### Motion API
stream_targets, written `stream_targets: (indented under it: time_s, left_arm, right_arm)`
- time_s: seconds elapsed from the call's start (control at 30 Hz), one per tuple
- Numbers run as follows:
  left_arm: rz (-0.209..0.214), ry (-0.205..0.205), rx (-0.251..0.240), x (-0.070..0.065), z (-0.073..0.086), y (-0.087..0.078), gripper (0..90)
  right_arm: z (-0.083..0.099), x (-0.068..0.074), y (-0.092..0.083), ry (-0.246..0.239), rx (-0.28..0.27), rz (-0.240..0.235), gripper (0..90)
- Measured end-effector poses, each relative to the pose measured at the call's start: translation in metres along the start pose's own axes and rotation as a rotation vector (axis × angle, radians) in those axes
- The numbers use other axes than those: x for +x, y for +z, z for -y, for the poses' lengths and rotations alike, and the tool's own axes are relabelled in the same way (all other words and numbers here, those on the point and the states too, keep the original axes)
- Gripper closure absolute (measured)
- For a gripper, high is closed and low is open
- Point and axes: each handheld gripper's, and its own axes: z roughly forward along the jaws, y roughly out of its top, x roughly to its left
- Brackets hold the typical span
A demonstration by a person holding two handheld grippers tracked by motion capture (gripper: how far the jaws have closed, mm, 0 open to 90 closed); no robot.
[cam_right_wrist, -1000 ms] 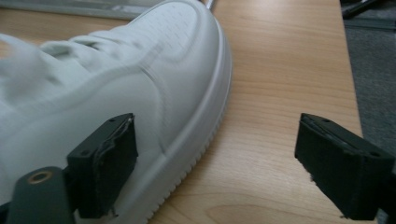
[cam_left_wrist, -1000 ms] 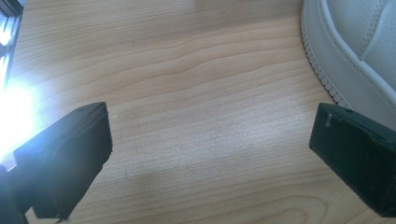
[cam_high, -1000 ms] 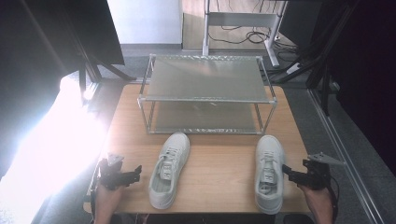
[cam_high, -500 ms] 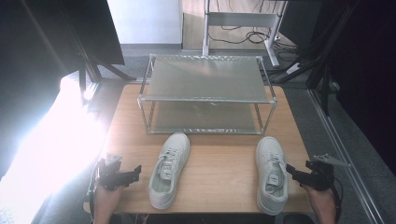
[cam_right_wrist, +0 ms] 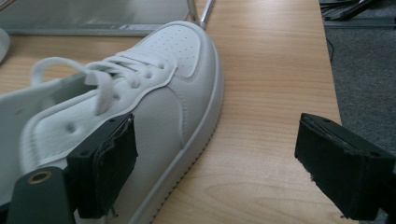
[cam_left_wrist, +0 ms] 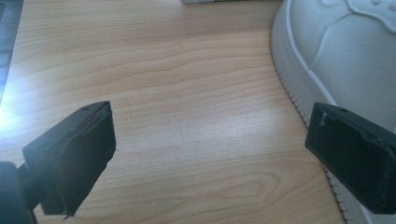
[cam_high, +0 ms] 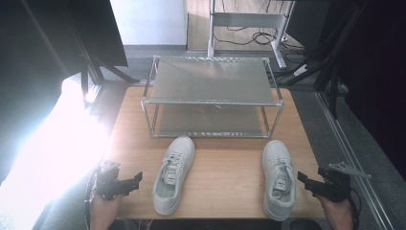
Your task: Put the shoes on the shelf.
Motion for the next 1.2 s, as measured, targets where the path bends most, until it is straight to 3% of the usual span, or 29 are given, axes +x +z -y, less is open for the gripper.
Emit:
stream_targets:
  time_s: [0.13, 0.2, 0.57, 0.8, 1.03, 1.2]
  left_arm:
    - [0.005, 0.009, -0.005, -0.006, -0.001, -0.006, 2.6]
    - [0.010, 0.035, 0.000, -0.015, -0.003, -0.012, 2.6]
    - [0.083, 0.092, -0.016, -0.042, -0.017, -0.028, 2.6]
    - [0.096, 0.134, 0.027, -0.064, -0.024, -0.008, 3.4]
    - [0.074, 0.156, 0.069, -0.074, -0.029, 0.017, 8.0]
    - [0.065, 0.143, 0.083, -0.074, -0.032, 0.027, 14.1]
  right_arm:
    - [0.002, 0.005, -0.007, -0.002, 0.009, -0.018, 13.6]
    - [0.003, 0.008, -0.011, -0.016, 0.011, -0.015, 13.5]
    - [-0.001, 0.029, -0.024, -0.045, 0.004, -0.065, 13.2]
    - [-0.002, 0.041, -0.012, -0.050, 0.058, -0.064, 13.4]
    - [-0.003, 0.045, 0.004, -0.050, 0.110, -0.042, 14.2]
    - [-0.003, 0.052, 0.013, -0.068, 0.143, -0.016, 26.8]
